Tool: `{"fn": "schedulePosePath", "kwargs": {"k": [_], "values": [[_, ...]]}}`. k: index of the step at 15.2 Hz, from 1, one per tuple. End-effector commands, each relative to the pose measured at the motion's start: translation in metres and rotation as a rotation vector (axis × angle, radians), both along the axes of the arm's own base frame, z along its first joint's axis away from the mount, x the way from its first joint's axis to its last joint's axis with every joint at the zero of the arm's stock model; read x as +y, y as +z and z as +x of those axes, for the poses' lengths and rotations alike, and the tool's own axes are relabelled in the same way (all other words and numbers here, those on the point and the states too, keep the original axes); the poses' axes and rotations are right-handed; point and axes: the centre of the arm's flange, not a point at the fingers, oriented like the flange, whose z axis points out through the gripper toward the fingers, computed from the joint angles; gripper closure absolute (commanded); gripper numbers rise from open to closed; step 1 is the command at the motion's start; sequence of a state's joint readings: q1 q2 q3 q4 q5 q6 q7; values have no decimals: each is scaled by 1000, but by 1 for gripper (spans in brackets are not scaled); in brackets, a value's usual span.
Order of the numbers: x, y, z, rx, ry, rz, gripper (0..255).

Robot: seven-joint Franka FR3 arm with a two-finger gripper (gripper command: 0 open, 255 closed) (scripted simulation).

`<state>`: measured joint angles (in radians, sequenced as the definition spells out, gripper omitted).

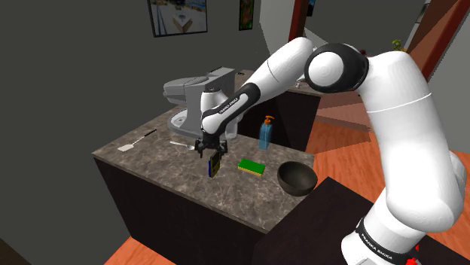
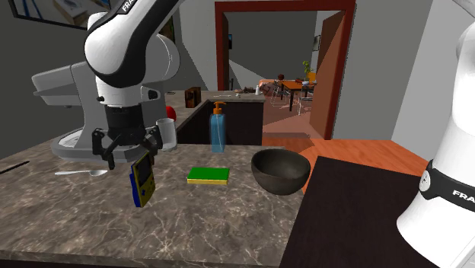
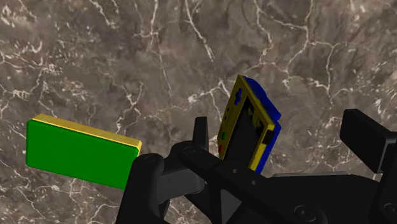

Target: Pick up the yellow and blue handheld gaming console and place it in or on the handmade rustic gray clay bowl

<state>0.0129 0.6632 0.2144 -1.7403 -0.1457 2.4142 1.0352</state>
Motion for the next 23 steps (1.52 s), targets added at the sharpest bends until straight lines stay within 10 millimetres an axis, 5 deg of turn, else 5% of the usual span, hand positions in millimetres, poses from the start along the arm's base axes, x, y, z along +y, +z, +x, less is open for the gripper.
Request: {"fn": "schedulePosePath", "kwargs": {"k": [1,5,12,13,23], "values": [[2,-10,1,-1,-2,0,0],[2,-29,2,-1,-2,0,0],[2,-29,2,-1,-2,0,0],[2,-29,2,-1,-2,0,255],[2,-24,2,-1,-2,0,255]]}}
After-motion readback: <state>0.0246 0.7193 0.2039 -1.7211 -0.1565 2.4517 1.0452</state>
